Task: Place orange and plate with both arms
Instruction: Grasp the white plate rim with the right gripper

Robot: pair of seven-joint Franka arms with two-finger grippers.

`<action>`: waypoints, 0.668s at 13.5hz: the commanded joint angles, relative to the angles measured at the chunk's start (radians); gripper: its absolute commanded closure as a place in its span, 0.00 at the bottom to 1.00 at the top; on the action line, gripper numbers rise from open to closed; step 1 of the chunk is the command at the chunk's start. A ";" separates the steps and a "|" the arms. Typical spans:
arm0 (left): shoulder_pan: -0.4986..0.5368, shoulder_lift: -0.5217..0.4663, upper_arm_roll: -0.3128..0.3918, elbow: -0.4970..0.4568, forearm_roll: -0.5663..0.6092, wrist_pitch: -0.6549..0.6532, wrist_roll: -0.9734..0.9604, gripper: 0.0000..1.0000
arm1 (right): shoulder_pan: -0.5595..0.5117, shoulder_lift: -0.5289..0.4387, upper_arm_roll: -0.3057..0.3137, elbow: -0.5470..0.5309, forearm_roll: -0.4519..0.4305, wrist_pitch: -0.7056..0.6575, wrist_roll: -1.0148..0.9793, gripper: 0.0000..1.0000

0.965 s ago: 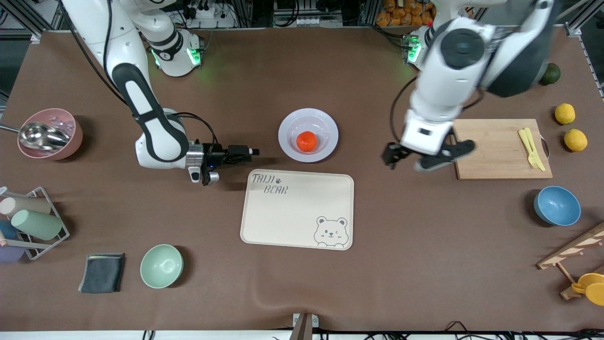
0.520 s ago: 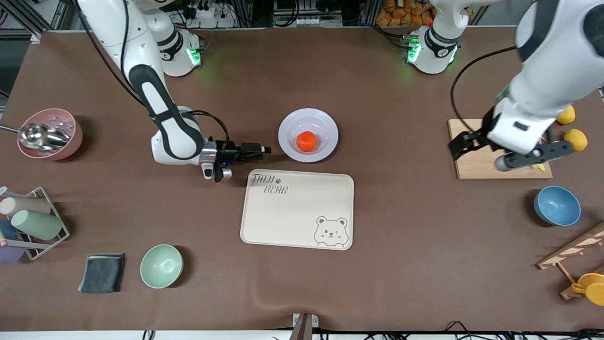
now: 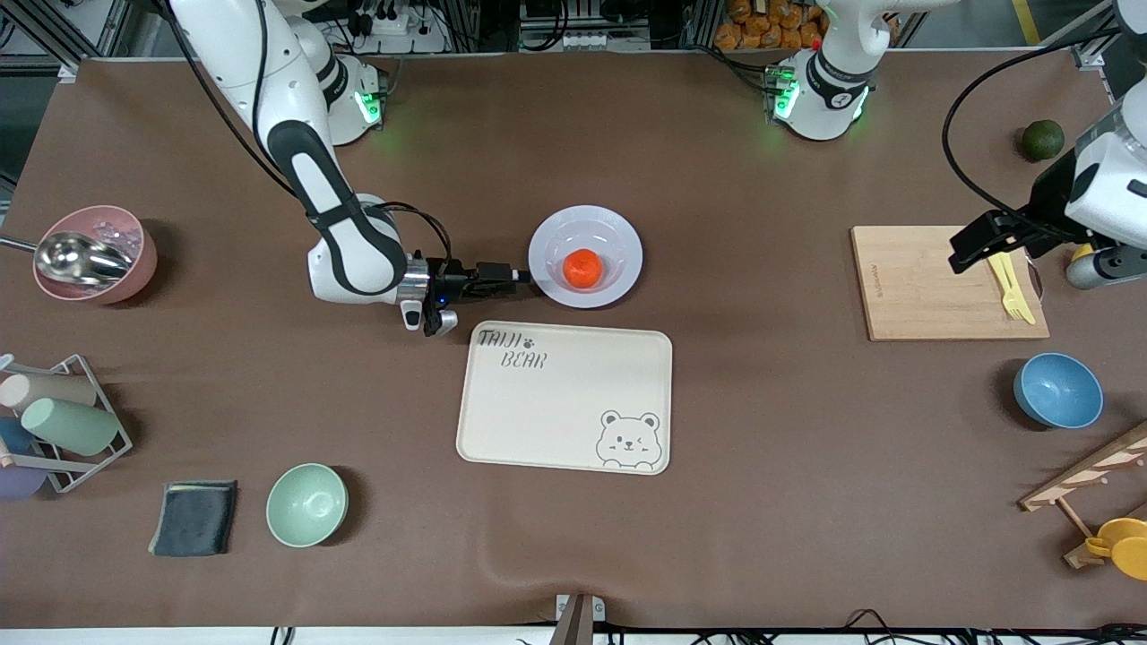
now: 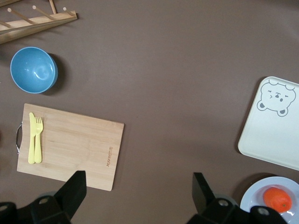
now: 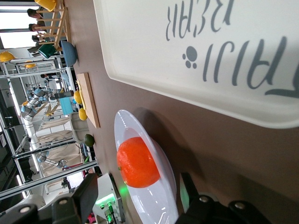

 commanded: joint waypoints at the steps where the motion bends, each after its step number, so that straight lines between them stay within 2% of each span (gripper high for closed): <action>1: 0.029 -0.026 -0.018 -0.010 -0.020 -0.036 0.027 0.00 | 0.011 0.006 -0.005 -0.015 0.035 0.005 -0.038 0.27; 9: 0.060 -0.028 -0.020 -0.012 -0.023 -0.048 0.053 0.00 | 0.040 0.018 -0.005 -0.023 0.080 0.022 -0.045 0.33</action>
